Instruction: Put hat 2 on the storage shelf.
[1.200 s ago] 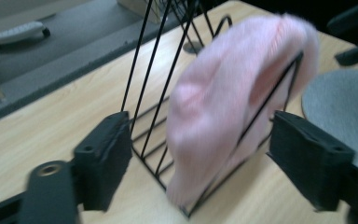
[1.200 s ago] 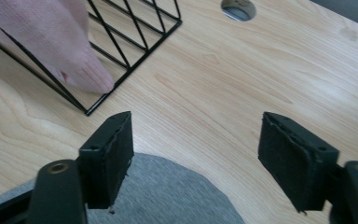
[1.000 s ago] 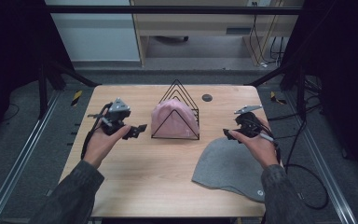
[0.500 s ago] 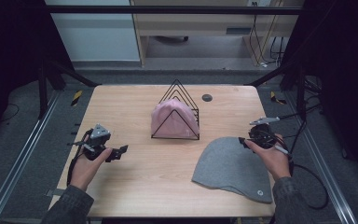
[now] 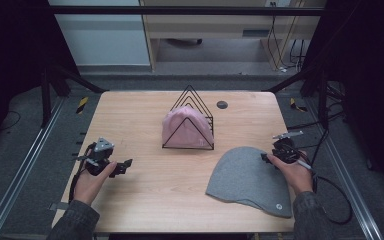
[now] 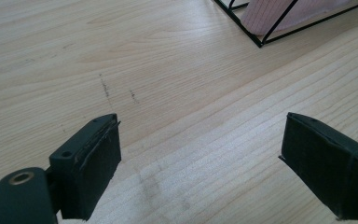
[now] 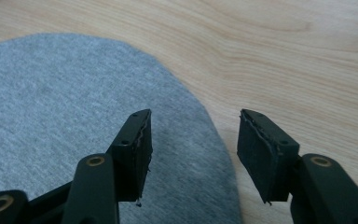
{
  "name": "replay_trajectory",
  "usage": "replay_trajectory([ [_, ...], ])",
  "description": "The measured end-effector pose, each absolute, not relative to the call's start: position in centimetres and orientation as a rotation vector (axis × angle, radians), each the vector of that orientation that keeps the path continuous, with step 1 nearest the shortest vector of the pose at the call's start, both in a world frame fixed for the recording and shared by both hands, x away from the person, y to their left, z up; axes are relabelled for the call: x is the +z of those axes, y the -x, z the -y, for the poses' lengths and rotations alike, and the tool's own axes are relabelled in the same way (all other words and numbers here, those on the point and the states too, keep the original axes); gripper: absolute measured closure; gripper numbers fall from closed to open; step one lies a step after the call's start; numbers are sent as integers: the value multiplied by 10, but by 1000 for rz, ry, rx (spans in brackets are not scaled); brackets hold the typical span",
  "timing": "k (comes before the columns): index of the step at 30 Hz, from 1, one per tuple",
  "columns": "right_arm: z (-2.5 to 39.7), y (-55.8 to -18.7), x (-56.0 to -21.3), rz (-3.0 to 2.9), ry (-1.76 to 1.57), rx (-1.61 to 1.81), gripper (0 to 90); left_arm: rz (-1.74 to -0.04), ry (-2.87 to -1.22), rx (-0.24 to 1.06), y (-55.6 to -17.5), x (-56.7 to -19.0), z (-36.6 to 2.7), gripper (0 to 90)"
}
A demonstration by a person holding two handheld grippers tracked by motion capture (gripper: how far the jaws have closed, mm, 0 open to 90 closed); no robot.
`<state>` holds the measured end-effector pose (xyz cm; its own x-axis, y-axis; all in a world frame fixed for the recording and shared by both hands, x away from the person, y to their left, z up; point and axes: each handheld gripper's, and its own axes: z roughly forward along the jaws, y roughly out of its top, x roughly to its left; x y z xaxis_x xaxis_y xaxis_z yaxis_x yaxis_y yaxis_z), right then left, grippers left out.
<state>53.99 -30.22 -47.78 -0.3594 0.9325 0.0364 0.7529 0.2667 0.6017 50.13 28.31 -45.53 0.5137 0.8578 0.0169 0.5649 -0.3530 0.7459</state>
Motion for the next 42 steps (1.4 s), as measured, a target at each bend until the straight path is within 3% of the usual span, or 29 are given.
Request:
replay_trajectory([
  [6, 299, -541, -485, -2240, -1542, 745, 477, -1156, -2064, 537, -501, -456, -284, 113],
  [10, 298, -539, -486, -2257, -1517, 765, 571, -1154, -2062, 535, -501, -456, -283, 115],
  [11, 297, -538, -485, -2269, -1511, 776, 666, -1153, -2065, 532, -501, -456, -283, 115],
  [13, 296, -537, -484, -2281, -1509, 776, 709, -1153, -2065, 536, -501, -456, -283, 115],
  [14, 293, -535, -482, -2268, -1466, 782, 810, -1153, -2065, 537, -501, -456, -283, 115],
  [17, 288, -530, -479, -2293, -1438, 861, 844, -1153, -2061, 530, -501, -456, -282, 116],
  [25, 261, -514, -442, -2317, -1288, 970, 855, -1121, -2074, 457, -500, -457, -277, 119],
  [30, 234, -483, -402, -2321, -1137, 1079, 857, -1085, -2056, 367, -496, -457, -272, 129],
  [42, 183, -452, -342, -2270, -845, 1188, 857, -955, -2113, 333, -484, -454, -258, 129],
])
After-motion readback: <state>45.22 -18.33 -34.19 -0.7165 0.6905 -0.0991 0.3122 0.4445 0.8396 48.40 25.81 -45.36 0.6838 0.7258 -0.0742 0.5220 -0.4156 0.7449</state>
